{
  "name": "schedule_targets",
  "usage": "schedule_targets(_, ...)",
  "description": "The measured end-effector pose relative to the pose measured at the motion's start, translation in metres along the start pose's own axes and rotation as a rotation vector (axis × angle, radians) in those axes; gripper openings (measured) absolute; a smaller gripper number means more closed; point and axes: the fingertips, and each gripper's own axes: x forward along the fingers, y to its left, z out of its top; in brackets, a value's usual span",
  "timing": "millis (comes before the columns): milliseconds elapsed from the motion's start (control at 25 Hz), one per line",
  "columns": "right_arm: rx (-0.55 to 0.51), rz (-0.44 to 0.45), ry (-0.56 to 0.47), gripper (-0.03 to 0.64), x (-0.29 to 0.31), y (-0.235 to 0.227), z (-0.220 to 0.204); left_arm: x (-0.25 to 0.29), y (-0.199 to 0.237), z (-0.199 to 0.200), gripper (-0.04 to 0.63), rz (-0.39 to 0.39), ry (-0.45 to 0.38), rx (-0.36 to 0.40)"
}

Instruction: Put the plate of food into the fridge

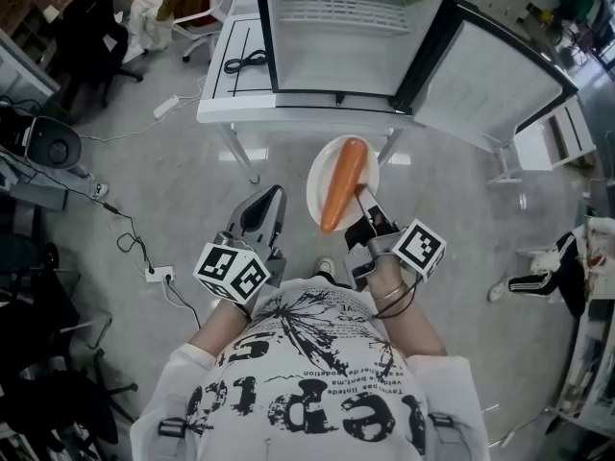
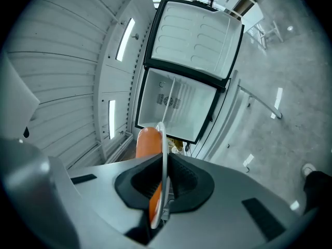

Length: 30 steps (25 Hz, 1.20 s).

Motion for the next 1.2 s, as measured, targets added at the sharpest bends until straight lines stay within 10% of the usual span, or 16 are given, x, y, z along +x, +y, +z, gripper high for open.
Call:
schedule_targets(440,0.004,-0.001,0.008,0.026,0.062,-0.015,0.087,0.095,0.025,0.012,0.008,0.044,-0.004,-0.029)
schedule_targets(1200,0.050,-0.075,-0.226,0.026,0.212,-0.005,0.139,0.216,0.149,0.059,0.008,-0.106,0.113,0.034)
